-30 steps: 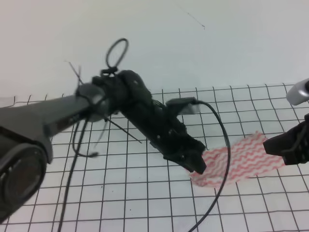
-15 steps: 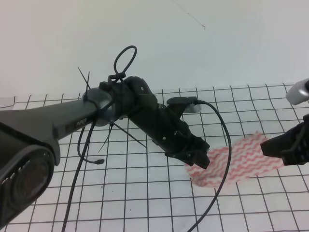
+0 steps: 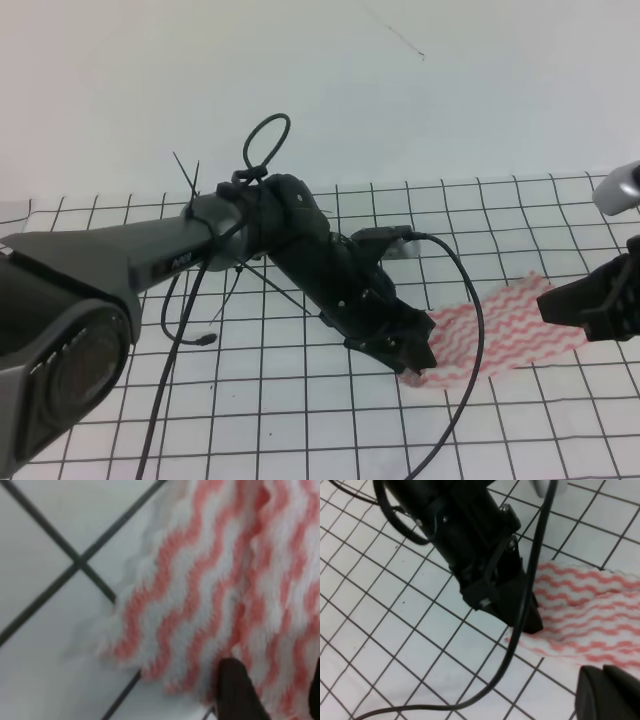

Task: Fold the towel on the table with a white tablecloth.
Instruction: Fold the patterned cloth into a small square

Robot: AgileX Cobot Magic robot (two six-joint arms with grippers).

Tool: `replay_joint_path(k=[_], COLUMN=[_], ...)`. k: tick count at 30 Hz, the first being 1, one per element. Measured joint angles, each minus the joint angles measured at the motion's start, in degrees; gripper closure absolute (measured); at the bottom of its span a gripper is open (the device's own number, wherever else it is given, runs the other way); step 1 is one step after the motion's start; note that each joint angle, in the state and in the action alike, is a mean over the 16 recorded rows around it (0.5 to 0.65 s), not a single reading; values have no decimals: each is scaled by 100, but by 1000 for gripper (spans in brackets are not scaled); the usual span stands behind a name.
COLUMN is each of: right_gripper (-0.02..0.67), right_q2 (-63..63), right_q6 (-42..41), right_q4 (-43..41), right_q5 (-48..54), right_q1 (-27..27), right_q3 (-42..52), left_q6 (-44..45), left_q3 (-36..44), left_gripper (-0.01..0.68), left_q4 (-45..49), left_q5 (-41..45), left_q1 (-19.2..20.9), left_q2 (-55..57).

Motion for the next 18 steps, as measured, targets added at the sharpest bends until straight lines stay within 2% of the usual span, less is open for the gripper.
replay_joint_path(k=[7,18], right_gripper=[640,640], right_q2=[0,0], right_q6=[0,0], right_q4=[34,58], right_q5=[50,116], right_q1=[0,0], right_q3=[0,0], left_q6=[-4,-143], left_q3=[-28,-476], left_gripper=[398,609], left_q4=[-128,85], left_q5=[54,273], left_q1=[0,-1], left_q2=[114,131])
